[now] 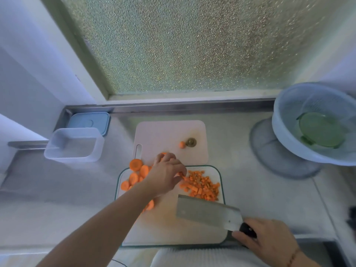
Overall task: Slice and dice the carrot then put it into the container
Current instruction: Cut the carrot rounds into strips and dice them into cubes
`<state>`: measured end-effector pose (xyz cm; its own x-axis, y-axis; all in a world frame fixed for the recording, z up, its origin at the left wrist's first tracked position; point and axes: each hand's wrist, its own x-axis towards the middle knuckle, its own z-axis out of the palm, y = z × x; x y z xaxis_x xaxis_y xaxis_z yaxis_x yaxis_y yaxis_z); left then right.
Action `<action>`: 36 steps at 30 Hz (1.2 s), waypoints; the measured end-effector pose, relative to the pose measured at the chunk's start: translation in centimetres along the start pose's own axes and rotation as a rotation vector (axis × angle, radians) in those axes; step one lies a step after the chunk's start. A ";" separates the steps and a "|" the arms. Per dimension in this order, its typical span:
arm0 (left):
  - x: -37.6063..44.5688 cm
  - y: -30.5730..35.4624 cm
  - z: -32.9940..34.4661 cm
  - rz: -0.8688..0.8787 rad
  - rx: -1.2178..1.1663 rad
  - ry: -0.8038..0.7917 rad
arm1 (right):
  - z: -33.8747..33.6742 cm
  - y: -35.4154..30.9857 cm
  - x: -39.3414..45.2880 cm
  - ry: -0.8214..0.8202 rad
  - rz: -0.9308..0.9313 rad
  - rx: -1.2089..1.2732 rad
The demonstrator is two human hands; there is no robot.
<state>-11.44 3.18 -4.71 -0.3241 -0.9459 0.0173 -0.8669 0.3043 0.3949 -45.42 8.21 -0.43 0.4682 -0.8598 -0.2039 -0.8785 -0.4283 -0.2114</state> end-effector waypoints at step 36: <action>-13.5 6.4 10.1 0.034 -0.155 0.361 | 2.9 -10.3 -3.2 -0.337 0.238 0.540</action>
<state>-16.46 19.10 -11.66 -0.1739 -0.9227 0.3442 -0.7816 0.3419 0.5217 -37.56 16.17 -0.37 0.3491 -0.7425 -0.5717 -0.8316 0.0357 -0.5542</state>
